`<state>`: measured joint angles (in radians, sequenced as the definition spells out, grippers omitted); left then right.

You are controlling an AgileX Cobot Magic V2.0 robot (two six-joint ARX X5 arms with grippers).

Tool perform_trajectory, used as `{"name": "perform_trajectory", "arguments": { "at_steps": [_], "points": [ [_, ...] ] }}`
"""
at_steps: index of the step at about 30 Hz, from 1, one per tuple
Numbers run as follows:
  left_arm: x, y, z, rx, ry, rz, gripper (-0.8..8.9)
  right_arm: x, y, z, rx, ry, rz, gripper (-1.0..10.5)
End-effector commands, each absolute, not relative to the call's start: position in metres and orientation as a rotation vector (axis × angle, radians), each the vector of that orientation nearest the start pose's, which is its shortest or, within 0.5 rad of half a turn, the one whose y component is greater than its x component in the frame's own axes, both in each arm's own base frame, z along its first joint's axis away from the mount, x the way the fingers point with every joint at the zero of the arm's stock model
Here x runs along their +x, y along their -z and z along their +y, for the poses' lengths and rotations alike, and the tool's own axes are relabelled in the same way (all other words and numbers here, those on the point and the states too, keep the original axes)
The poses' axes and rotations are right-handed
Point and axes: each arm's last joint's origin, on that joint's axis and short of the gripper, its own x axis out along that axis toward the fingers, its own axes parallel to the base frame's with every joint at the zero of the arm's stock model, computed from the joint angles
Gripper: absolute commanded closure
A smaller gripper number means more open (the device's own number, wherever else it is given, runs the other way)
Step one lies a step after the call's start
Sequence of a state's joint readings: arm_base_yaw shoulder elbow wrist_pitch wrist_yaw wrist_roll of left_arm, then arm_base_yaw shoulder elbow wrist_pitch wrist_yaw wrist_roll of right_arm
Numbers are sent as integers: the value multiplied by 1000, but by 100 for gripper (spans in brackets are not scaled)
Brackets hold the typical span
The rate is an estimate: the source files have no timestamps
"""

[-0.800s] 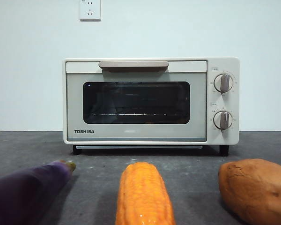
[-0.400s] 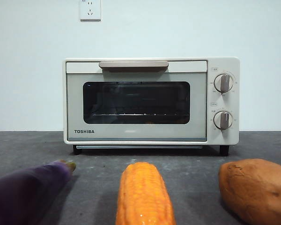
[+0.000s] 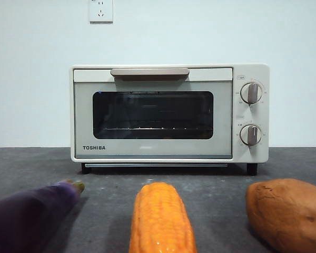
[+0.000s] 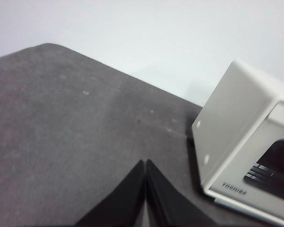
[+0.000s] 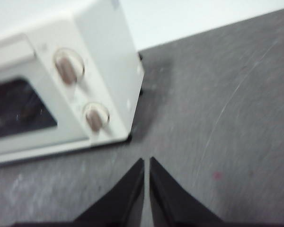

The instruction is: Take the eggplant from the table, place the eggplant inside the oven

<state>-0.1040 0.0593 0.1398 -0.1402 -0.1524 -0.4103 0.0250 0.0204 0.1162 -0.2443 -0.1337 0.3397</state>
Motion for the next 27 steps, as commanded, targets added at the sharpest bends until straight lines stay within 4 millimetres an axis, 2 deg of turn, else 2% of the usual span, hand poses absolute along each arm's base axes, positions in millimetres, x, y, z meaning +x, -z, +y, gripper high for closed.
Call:
{"name": "perform_trajectory", "arguments": {
  "at_steps": [1, 7, 14, 21, 25, 27],
  "points": [
    [92, -209, -5, -407, -58, 62, 807, 86, -198, 5, 363, -105, 150, 944],
    [107, -233, -9, -389, 7, 158, 807, 86, -238, 5, 348, -94, 171, 944],
    [137, -252, -16, -310, 96, 359, 807, 98, -280, 5, 220, -102, 262, 944],
    [169, -268, -24, -255, 245, 556, 807, 116, -305, 6, 137, -111, 442, 944],
    [182, -273, -28, -263, 331, 638, 807, 127, -312, 7, 104, -146, 559, 943],
    [189, -275, -29, -258, 352, 662, 807, 134, -316, 8, 110, -169, 619, 897]
  ]
}}
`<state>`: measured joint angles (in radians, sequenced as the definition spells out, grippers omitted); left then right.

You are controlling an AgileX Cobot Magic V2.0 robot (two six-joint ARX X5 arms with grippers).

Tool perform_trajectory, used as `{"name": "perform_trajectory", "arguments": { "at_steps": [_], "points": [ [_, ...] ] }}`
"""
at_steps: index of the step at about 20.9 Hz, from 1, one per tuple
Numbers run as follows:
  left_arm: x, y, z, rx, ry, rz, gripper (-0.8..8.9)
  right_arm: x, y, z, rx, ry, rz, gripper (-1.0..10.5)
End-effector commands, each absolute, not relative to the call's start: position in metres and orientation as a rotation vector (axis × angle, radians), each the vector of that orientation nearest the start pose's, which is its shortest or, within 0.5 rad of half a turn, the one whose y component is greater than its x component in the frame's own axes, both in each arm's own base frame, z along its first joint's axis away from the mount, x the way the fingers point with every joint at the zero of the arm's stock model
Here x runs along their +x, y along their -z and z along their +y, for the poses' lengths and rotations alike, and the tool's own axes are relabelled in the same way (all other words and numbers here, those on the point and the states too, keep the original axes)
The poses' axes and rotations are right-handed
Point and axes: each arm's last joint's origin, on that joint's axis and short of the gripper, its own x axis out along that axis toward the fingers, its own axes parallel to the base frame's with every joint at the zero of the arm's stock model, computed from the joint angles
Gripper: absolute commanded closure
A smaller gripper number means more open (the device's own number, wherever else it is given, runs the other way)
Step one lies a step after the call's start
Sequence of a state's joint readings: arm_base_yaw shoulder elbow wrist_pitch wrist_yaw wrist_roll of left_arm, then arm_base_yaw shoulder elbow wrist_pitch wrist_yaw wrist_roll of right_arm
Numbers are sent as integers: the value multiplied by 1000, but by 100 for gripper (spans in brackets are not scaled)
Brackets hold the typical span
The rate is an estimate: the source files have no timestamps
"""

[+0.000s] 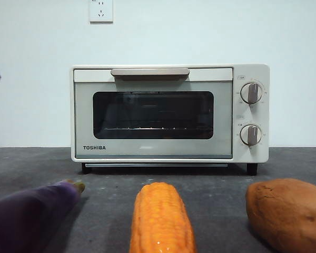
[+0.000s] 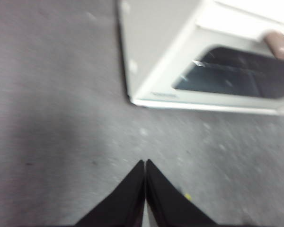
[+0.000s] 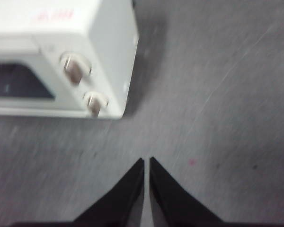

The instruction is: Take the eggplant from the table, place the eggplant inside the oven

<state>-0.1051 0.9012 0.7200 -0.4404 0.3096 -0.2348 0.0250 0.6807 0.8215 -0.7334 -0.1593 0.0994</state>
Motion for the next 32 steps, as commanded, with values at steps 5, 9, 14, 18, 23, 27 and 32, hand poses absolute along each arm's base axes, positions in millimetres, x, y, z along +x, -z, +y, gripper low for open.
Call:
{"name": "perform_trajectory", "arguments": {
  "at_steps": [5, 9, 14, 18, 23, 27, 32],
  "points": [
    [192, -275, -30, -256, 355, 669, 807, 149, -315, 10, 137, -202, 684, 565],
    [192, -275, -31, -255, 356, 669, 807, 155, -319, 10, 214, -182, 631, 565],
    [192, -275, -31, -255, 356, 669, 808, 165, -315, 26, 468, -495, 737, 565],
    [192, -275, -31, -255, 356, 669, 807, 177, -303, 62, 500, -654, 881, 565],
    [193, -276, -31, -254, 358, 655, 807, 184, -284, 124, 439, -764, 1009, 565],
    [193, -276, -31, -254, 358, 654, 807, 181, -275, 175, 327, -812, 1111, 565],
    [193, -276, -31, -254, 359, 654, 807, 180, -270, 241, 137, -790, 1208, 566]
  ]
}}
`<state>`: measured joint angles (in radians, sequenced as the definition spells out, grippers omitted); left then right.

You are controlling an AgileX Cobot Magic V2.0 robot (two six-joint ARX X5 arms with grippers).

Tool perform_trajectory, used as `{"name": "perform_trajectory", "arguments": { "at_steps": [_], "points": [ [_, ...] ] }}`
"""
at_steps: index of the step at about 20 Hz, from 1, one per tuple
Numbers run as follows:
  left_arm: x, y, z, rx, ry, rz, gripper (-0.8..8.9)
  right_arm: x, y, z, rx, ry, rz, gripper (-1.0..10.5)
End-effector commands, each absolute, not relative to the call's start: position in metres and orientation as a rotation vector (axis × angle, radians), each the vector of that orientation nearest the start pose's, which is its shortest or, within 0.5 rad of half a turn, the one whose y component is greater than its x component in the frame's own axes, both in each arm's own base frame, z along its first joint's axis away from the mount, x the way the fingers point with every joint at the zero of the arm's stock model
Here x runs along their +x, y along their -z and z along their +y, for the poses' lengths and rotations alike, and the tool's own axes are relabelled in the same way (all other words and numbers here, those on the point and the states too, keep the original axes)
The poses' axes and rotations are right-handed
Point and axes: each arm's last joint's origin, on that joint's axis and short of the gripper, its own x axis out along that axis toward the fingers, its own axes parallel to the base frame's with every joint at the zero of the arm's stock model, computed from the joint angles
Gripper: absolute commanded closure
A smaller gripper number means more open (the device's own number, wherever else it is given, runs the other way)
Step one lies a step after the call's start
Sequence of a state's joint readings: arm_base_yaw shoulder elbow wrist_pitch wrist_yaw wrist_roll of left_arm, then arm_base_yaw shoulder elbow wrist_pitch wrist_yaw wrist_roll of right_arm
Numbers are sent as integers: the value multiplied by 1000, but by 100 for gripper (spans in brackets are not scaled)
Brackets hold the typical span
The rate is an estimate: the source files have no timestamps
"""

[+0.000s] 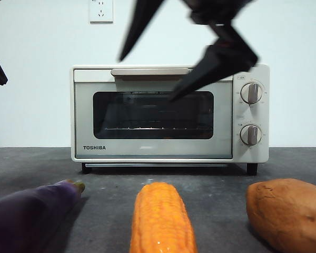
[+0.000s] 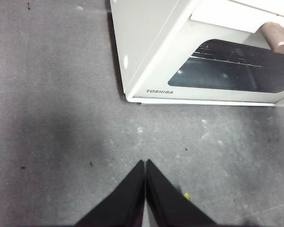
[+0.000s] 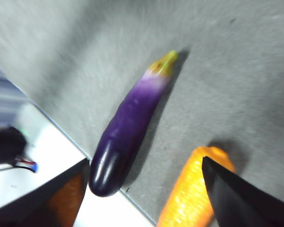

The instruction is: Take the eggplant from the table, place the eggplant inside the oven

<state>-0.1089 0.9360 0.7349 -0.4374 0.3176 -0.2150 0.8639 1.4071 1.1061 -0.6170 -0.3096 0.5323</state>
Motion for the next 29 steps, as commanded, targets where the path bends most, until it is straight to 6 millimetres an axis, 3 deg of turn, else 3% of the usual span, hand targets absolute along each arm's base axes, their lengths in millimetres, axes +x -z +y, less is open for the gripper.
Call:
{"name": "perform_trajectory", "arguments": {
  "at_steps": [1, 6, 9, 15, 18, 25, 29],
  "points": [
    [193, -276, -31, -254, 358, 654, 807, 179, -267, 254, 112, -801, 1227, 566],
    [193, -276, -31, -254, 358, 654, 807, 177, -239, 307, 5, -829, 1293, 566],
    [193, -276, -31, -254, 359, 654, 807, 183, -218, 329, -53, -819, 1348, 566],
    [193, -276, -31, -254, 358, 654, 808, 196, -176, 354, -126, -783, 1439, 566],
    [193, -276, -31, -253, 358, 655, 808, 199, -168, 361, -134, -783, 1444, 590],
    [193, -276, -31, -250, 359, 654, 808, 197, -169, 364, -133, -794, 1439, 799],
    [193, -279, -30, -245, 358, 645, 807, 198, -199, 367, -176, -856, 1451, 799]
  ]
}}
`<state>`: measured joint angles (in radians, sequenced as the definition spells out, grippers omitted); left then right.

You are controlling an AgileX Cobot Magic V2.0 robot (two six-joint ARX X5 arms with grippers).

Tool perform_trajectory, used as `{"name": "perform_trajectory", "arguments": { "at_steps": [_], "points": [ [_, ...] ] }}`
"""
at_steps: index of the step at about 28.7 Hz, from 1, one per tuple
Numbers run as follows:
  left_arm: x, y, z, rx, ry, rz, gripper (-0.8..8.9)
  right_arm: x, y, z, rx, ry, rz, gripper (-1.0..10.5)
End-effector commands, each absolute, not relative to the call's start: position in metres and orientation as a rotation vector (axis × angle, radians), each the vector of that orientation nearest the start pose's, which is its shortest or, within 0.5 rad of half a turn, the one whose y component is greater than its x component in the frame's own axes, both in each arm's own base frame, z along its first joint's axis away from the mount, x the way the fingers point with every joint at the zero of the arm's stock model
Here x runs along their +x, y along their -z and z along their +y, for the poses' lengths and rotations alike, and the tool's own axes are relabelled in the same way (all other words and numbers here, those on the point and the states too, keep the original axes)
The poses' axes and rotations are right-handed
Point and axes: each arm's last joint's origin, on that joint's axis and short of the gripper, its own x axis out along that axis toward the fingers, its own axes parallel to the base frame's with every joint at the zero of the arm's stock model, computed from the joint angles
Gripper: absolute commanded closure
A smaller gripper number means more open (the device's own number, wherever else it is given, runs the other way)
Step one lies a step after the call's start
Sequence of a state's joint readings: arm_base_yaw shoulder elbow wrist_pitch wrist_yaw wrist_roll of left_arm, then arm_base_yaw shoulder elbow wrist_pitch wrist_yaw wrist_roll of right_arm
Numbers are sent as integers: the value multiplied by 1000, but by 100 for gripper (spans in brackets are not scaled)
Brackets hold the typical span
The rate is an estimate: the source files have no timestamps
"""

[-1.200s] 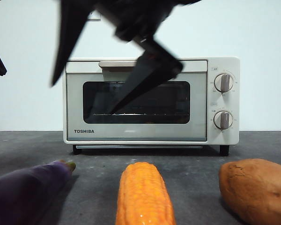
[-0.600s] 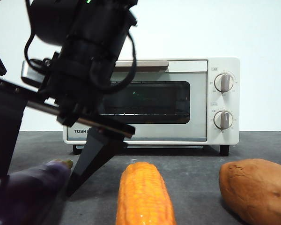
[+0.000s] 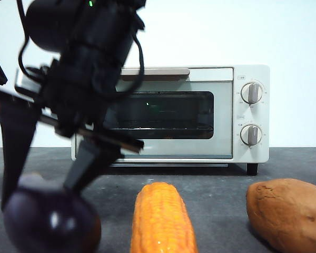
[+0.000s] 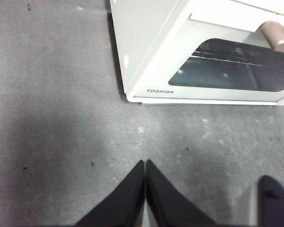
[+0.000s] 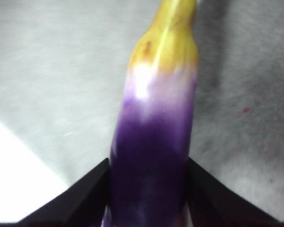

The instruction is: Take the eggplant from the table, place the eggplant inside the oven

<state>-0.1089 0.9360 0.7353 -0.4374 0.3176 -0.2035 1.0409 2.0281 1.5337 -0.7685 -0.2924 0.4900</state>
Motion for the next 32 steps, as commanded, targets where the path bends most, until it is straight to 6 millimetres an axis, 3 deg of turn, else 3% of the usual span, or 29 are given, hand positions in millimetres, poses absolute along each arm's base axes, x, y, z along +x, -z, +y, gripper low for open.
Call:
{"name": "perform_trajectory", "arguments": {
  "at_steps": [1, 6, 11, 14, 20, 26, 32],
  "points": [
    [194, -283, -29, -240, 357, 634, 807, 198, -213, 366, -229, -880, 1453, 799],
    [196, -308, -28, -232, 361, 555, 807, 187, -263, 352, -507, -941, 1477, 799],
    [200, -324, -32, -239, 380, 520, 807, 168, -307, 319, -746, -764, 1304, 799],
    [207, -327, -40, -231, 410, 533, 807, 157, -347, 291, -749, -697, 1138, 799],
    [223, -330, -61, -211, 485, 570, 807, 134, -392, 238, -709, -620, 949, 799],
    [250, -343, -91, -174, 570, 591, 807, 108, -419, 185, -644, -585, 821, 799],
    [284, -354, -124, -91, 643, 668, 807, 87, -418, 142, -571, -548, 782, 799]
  ]
}}
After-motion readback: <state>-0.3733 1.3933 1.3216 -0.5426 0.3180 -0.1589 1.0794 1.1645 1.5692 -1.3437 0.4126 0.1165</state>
